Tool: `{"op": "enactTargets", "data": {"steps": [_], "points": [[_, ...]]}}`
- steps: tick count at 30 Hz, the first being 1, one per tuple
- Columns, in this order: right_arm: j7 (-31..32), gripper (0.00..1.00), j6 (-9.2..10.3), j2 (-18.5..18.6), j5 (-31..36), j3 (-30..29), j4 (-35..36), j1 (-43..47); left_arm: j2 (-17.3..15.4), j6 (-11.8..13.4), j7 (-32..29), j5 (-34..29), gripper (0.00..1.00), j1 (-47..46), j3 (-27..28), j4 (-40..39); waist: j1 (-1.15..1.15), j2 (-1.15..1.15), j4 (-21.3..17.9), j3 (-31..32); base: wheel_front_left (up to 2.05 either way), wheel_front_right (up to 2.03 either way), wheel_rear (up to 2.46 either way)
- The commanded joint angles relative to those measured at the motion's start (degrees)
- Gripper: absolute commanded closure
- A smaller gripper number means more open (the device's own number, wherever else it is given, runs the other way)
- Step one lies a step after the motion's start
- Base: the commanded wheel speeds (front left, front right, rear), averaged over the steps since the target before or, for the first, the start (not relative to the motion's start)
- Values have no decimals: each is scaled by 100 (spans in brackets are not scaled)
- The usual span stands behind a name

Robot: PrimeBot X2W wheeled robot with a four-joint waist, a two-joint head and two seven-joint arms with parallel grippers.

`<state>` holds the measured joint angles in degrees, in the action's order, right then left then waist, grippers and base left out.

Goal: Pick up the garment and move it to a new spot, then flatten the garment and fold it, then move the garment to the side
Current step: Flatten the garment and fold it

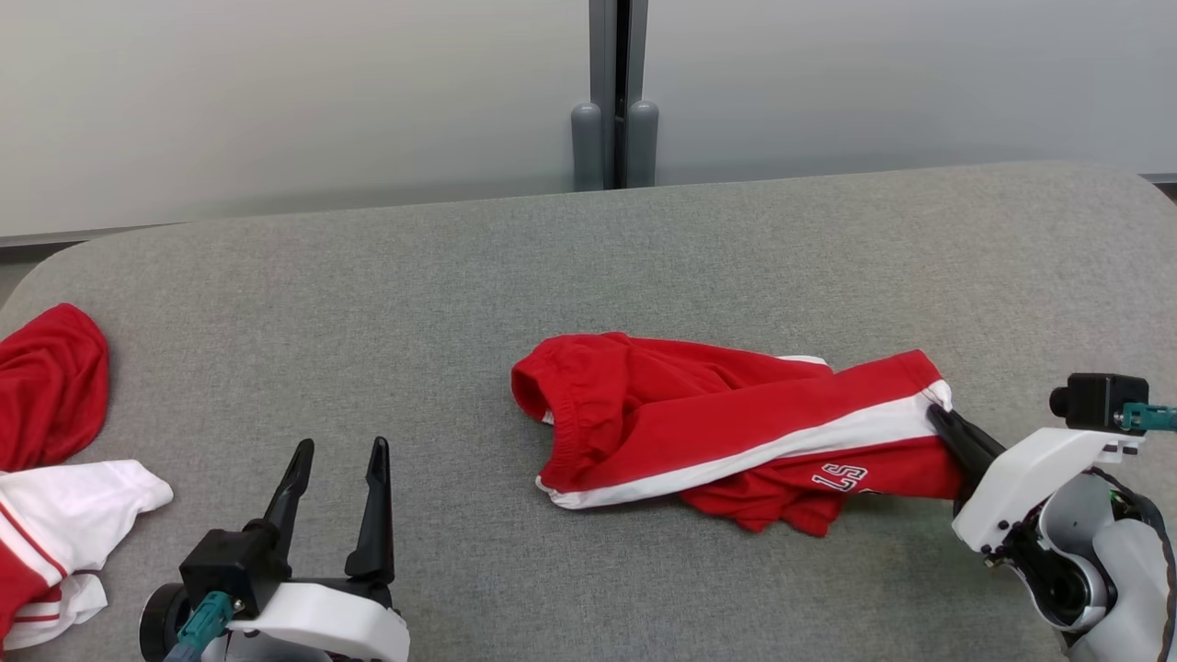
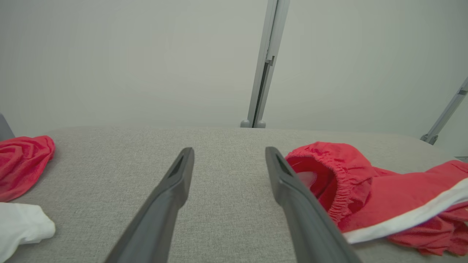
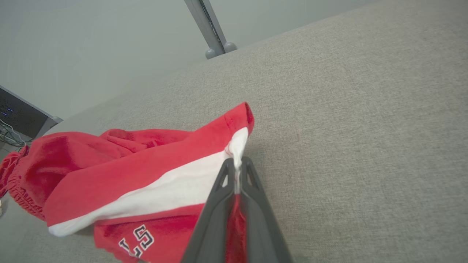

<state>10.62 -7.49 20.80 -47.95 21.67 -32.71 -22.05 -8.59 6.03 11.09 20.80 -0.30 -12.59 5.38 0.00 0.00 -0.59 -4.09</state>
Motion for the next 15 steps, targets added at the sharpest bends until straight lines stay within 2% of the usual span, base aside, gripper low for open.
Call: {"op": "enactTargets", "data": {"steps": [1, 3, 5, 7, 11, 15], "points": [[-83, 100, 0, 8, -4, -32, -76, 65, -53, -29, -16, 36, 0, -58, 3, 22, 0, 0, -9, 3, 0, 0, 0], [-114, 100, 0, -51, 37, 8, -156, 108, -66, -34, -34, 40, 0, -70, -7, 46, 0, 0, -4, 21, 0, 0, 0], [-124, 60, 0, -108, 44, 45, -243, 103, -77, -40, -33, 54, 0, -72, -6, 75, 0, 0, 1, 57, 0, 0, 0], [-152, 0, 0, -137, 67, 70, -312, 123, -81, -37, -28, 82, 0, -48, -2, 104, 0, 0, 1, 113, 0, 0, 0], [-424, 0, 0, -205, 134, 75, -346, 175, -97, -15, 11, 113, 0, 30, 26, 136, 0, 0, -14, 224, 0, 0, 0], [-1021, 0, 0, -180, 317, 1, -162, 225, -119, 11, 90, 153, 0, 79, 95, 86, 0, 0, -38, 315, 0, 0, 0]]}}
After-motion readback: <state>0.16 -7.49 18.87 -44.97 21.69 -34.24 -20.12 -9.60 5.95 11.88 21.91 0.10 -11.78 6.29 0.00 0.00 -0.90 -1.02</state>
